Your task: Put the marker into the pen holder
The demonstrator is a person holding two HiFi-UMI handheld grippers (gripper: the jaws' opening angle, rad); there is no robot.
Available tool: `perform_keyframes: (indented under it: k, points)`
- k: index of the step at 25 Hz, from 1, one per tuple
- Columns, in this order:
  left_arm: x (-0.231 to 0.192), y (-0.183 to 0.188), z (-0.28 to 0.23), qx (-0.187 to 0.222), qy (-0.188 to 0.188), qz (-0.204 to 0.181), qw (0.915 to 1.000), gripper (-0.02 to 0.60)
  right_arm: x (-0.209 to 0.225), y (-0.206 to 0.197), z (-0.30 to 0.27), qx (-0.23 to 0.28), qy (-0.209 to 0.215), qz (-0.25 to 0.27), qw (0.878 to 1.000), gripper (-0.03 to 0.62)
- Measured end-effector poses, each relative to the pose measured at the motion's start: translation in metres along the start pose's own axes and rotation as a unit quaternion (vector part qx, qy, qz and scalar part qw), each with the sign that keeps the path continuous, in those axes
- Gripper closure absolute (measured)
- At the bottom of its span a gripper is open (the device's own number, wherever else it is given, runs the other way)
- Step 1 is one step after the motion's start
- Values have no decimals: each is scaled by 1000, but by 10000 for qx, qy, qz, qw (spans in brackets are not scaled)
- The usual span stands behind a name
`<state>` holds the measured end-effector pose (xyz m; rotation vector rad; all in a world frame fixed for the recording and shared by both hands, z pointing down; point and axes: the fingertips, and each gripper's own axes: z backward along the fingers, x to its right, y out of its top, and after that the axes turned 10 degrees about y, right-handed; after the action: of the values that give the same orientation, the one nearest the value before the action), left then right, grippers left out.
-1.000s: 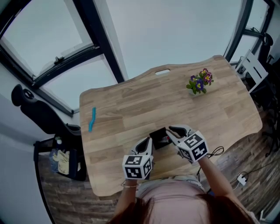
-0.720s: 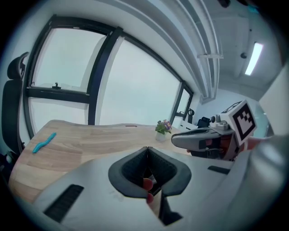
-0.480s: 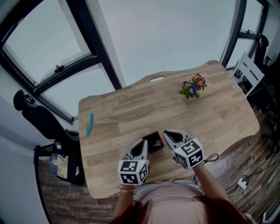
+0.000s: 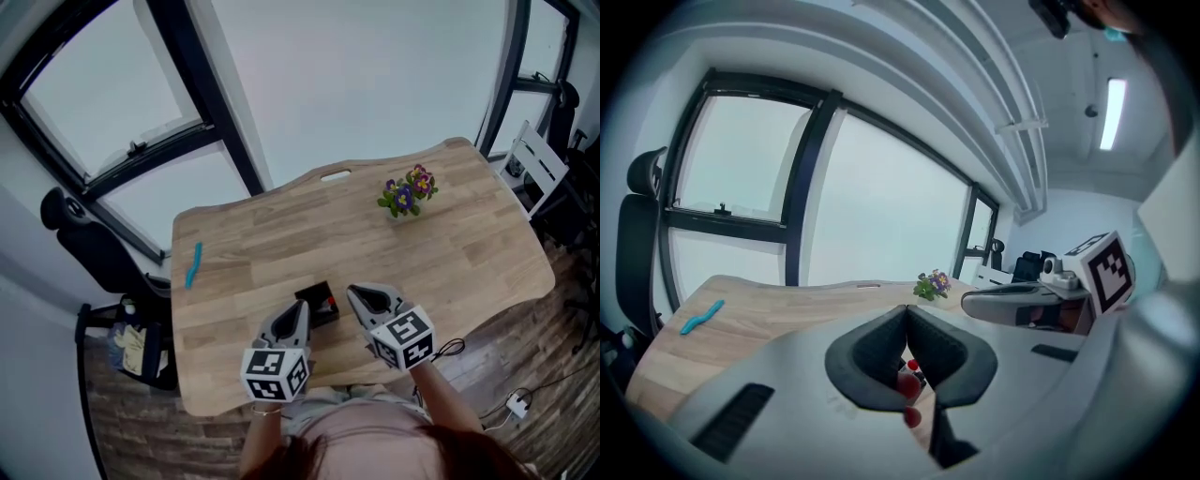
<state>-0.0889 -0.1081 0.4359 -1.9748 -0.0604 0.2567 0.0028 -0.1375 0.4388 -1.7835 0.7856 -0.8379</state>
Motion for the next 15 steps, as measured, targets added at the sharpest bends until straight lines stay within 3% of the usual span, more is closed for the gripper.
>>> perform_keyframes:
  k: [15]
  points:
    - [42, 23, 48, 650, 455, 87, 9968, 580, -11, 21, 64, 782, 9, 577, 9953, 595]
